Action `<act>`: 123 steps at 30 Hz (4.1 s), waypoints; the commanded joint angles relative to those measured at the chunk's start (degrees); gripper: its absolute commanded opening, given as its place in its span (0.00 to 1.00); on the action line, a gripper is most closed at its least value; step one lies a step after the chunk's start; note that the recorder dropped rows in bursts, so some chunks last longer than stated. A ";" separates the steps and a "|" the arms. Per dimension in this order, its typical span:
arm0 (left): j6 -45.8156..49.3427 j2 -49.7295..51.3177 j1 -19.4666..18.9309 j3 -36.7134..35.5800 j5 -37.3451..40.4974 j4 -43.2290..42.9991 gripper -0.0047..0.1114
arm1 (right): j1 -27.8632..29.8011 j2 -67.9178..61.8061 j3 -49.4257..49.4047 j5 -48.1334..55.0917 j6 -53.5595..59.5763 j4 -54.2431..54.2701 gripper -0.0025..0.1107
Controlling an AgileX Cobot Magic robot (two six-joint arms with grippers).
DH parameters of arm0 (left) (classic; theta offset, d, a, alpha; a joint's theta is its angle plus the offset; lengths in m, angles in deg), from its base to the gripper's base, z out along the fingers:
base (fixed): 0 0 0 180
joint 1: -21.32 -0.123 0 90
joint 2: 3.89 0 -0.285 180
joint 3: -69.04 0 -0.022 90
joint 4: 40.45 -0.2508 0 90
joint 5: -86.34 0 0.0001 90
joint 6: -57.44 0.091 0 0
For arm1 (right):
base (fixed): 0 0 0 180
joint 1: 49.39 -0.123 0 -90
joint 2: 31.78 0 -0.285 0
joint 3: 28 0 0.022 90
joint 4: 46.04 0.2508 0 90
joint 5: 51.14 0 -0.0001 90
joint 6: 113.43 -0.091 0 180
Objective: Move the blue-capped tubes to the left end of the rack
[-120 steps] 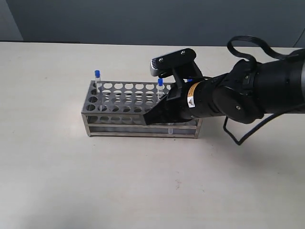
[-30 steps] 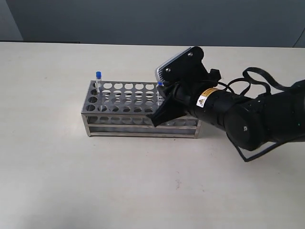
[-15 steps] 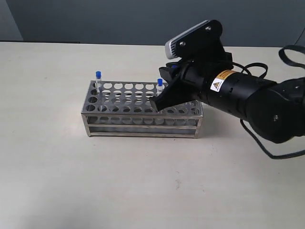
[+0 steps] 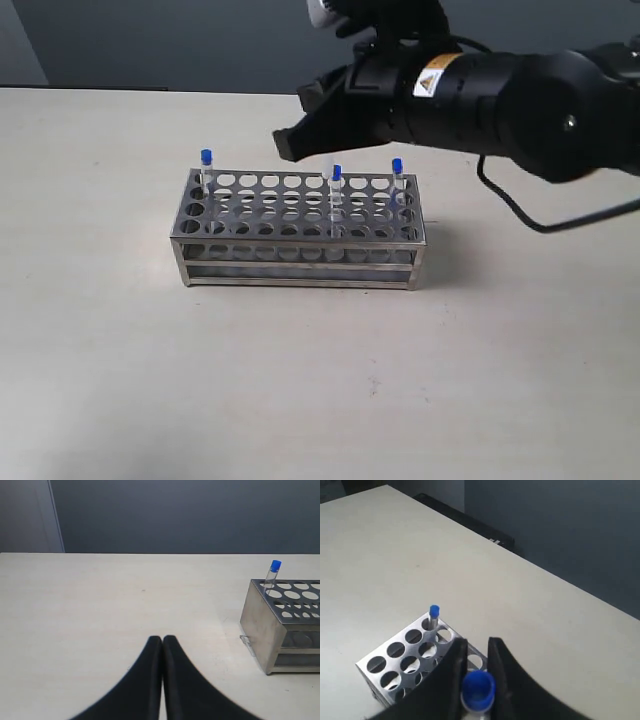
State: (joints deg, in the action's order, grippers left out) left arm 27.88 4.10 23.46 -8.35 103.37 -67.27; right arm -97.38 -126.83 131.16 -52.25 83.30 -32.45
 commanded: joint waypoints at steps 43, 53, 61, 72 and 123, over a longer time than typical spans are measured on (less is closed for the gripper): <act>-0.03 -0.20 0.36 0.18 -0.35 0.01 0.05 | -7.08 -31.37 25.09 -8.96 -1.29 -1.35 0.02; -0.03 -0.20 0.36 0.18 -0.35 0.01 0.05 | -7.08 -33.96 25.09 -8.66 -2.24 -1.73 0.02; -0.03 -0.20 0.36 0.18 -0.45 0.01 0.05 | -7.08 -36.92 25.09 -6.31 -3.38 -0.95 0.04; -0.03 -0.20 0.36 0.18 -0.35 0.01 0.05 | -7.51 -31.82 25.09 -1.66 -3.42 1.08 0.42; -0.03 -0.20 0.36 0.18 -0.35 -0.03 0.05 | 4.64 -14.27 -12.40 -21.52 -6.81 -15.84 0.43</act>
State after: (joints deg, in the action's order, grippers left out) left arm 27.88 4.10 23.46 -8.35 103.37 -67.27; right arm -93.02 -138.59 118.99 -68.35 75.98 -47.82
